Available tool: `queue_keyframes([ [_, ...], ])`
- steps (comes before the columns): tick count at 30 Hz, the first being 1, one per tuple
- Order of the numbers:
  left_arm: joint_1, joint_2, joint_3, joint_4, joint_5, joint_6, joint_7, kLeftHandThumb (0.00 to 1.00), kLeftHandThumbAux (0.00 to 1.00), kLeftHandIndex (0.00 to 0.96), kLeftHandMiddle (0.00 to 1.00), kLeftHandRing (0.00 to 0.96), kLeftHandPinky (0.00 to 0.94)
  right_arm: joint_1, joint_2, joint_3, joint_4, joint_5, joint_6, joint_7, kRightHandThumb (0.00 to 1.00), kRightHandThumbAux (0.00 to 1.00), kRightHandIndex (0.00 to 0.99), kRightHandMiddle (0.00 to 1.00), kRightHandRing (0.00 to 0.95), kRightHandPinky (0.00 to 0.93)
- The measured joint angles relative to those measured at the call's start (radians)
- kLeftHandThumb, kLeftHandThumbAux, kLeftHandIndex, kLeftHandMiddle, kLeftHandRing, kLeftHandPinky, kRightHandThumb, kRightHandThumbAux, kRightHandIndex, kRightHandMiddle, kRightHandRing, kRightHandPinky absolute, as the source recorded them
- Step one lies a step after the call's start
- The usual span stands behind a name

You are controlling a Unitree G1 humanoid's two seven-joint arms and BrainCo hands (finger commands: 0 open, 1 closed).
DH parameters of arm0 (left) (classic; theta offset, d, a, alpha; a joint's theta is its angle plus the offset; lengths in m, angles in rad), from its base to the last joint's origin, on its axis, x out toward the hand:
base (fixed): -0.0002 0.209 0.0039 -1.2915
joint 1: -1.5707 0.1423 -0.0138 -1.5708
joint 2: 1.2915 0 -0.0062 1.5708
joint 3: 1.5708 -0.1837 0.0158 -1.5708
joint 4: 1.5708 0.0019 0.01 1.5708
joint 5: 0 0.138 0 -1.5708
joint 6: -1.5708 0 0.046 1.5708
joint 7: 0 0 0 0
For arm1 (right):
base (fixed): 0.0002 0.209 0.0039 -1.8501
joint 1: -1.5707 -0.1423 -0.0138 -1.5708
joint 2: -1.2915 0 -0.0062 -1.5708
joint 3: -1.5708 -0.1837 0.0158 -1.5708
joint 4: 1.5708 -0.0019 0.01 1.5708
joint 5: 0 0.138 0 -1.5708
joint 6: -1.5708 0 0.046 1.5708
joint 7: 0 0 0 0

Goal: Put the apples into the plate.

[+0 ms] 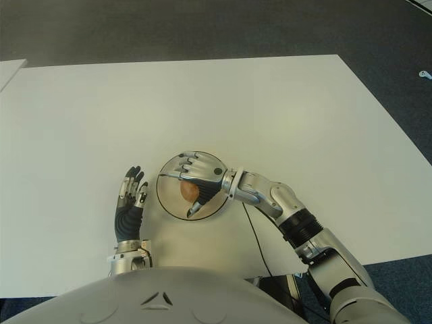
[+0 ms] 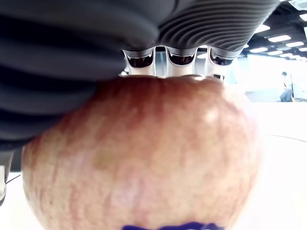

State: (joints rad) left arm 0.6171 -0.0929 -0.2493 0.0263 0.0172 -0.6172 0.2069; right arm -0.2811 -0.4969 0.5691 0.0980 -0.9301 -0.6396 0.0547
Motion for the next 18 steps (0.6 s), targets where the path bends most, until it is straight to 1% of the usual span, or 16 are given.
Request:
queue_keyframes([
  [3,0.000,0.000,0.000,-0.001,0.005,-0.003,0.007,0.135,0.557,0.081,0.095,0.060,0.068,0.000,-0.001,0.000,-0.004,-0.001,0.000,0.001,0.000,0.460,0.000,0.070,0.025,0.000],
  [13,0.001,0.000,0.000,-0.010,0.005,-0.006,0.012,0.141,0.551,0.089,0.087,0.060,0.069,0.001,-0.007,-0.001,-0.010,-0.002,0.000,0.003,0.000,0.447,0.000,0.074,0.024,0.000],
  [18,0.001,0.000,0.001,-0.014,0.004,0.001,0.012,0.147,0.543,0.087,0.088,0.057,0.043,0.007,-0.004,-0.008,-0.010,0.019,0.012,0.011,0.000,0.437,0.000,0.059,0.007,0.000],
])
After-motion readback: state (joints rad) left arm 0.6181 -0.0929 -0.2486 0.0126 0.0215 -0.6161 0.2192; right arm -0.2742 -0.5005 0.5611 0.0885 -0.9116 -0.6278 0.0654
